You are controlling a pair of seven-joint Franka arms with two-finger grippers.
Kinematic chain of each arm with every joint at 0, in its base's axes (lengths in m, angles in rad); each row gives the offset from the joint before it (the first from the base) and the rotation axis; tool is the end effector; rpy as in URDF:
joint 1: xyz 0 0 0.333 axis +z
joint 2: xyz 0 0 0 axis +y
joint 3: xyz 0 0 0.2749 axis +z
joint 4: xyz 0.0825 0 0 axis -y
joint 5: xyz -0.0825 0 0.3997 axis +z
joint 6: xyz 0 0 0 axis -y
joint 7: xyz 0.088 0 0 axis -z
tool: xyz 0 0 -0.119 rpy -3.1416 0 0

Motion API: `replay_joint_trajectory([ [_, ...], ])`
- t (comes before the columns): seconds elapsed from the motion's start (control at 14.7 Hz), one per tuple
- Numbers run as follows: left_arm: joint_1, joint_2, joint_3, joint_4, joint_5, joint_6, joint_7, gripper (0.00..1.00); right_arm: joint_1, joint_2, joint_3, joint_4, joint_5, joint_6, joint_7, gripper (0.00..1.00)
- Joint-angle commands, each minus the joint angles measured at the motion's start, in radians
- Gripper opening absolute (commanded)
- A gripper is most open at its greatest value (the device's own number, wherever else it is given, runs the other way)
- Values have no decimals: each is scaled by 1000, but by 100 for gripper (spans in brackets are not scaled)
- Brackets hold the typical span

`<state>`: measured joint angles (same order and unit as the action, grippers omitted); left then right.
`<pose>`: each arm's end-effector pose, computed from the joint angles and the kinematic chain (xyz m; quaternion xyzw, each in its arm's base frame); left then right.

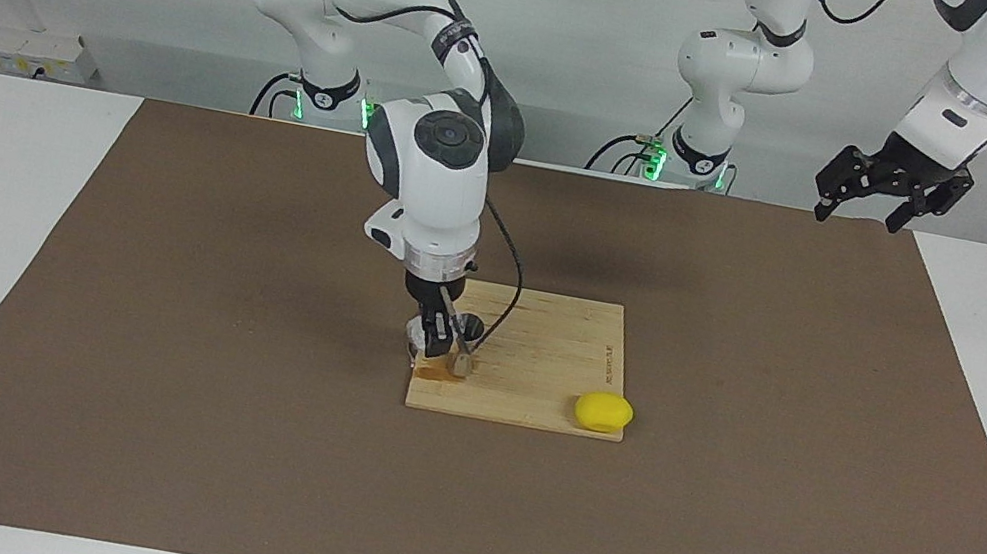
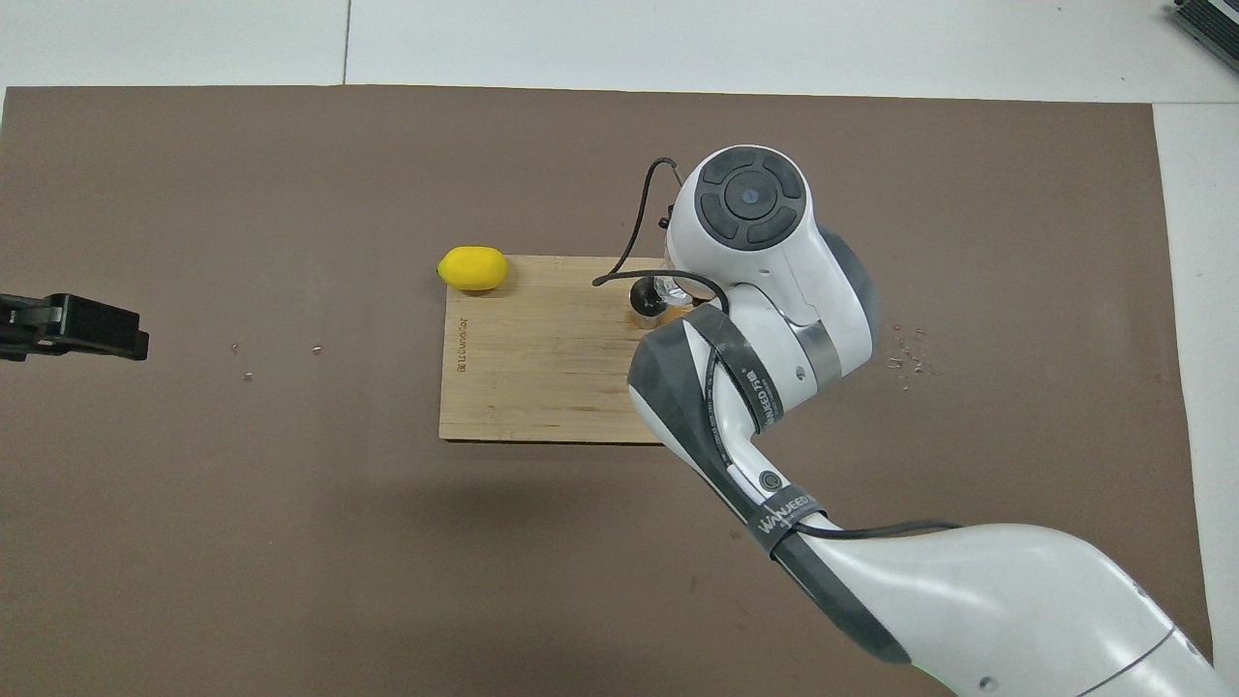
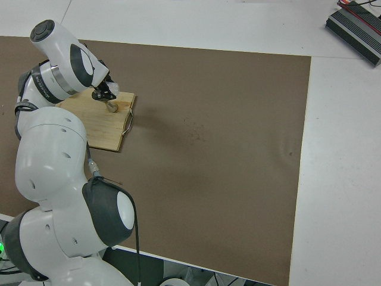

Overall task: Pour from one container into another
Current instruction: 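Tilt the clear glass with the right gripper to pour into the cup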

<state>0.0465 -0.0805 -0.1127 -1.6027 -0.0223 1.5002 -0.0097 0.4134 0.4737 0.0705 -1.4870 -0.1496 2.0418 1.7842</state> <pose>0.5393 -0.0407 0.5943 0.9995 -0.0287 -0.0115 0.0062 0.6247 0.3103 0.3540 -0.8101 0.5826 -0.0646 0.0153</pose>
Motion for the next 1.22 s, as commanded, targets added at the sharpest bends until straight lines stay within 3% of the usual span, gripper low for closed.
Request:
replay_joint_trajectory([
  [0.0,7,25,1,16,-1,0,14,100,5,3,5,16,-56,-22,20,0],
  [1.16,10,-2,2,-16,-7,-2,8,100,45,-1,5,17,-180,-57,15,0],
])
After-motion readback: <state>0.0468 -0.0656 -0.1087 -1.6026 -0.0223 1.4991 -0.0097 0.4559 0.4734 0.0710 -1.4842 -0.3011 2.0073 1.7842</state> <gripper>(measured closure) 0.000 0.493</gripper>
